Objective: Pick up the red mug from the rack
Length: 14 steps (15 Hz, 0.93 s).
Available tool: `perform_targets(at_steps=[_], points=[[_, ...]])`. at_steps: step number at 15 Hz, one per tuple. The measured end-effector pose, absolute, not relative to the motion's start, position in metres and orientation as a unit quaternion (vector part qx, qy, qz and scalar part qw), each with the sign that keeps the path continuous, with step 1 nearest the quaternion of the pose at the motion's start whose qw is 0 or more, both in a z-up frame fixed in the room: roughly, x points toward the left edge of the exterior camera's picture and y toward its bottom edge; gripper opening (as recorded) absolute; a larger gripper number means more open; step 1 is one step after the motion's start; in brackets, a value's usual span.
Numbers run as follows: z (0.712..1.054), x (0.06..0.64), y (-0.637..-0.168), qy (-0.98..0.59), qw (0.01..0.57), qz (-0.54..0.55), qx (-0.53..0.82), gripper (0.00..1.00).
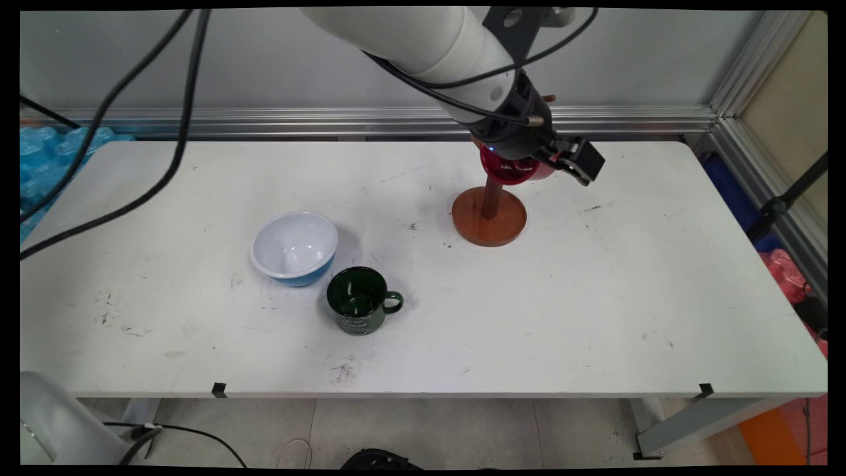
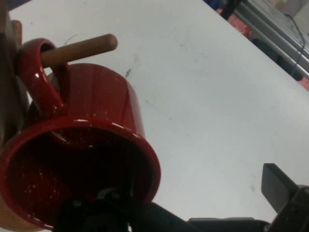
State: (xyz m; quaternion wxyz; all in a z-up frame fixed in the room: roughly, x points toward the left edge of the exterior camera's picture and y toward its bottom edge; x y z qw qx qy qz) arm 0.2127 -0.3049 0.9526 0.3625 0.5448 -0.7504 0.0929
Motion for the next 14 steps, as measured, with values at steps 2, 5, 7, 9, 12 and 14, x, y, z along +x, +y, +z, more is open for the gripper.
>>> perform_targets(at_steps=[2,5,7,9,12,14], points=[[0.949,0.207,-0.308,-0.747,0.358,0.098,0.551,1.00],[0.944,0.199,-0.313,-0.742,0.354,0.105,0.559,1.00],[0.941,0.194,-0.317,-0.739,0.353,0.109,0.563,1.00],[0.939,0.190,-0.321,-0.736,0.351,0.113,0.567,1.00],[0.935,0.186,-0.326,-0.733,0.347,0.120,0.573,1.00],[0.934,0.185,-0.328,-0.732,0.343,0.124,0.576,0.00]])
